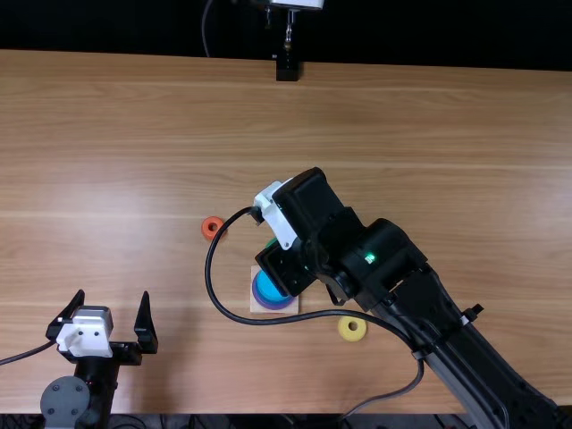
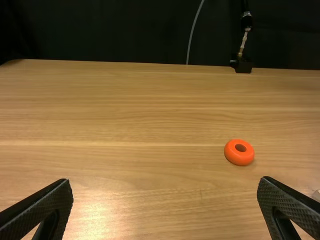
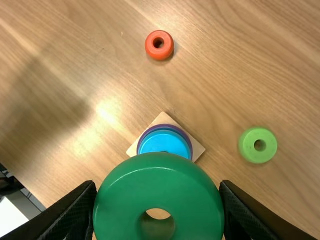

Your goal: Build the Hanoi tower: stack the rings onto the peg from bottom to top in this color order: purple, dark blue, light blue, dark green, light green, yellow, orange.

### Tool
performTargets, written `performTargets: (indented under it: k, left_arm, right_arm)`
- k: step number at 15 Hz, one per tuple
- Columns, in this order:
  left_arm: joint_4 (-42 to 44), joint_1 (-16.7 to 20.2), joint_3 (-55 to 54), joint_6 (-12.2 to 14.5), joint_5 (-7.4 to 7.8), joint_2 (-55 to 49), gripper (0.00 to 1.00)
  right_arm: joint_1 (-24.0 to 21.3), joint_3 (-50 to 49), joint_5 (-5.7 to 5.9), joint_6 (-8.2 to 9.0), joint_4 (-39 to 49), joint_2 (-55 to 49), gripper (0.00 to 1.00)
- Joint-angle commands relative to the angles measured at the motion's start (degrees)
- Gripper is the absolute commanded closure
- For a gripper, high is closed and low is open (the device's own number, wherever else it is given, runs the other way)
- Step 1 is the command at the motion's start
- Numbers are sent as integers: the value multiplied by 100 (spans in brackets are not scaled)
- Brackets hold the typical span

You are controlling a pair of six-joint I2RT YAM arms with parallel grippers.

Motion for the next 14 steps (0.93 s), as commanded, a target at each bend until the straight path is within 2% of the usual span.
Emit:
performTargets:
  k: [1,14]
  left_arm:
    - [-132,-4,-361,39,-32,-69,0]
    - [-132,-4,-361,39,-32,-69,0]
  right_arm:
    - [24,172,-28,43,21,-132,100]
    - [24,119,-28,43,42,185,100]
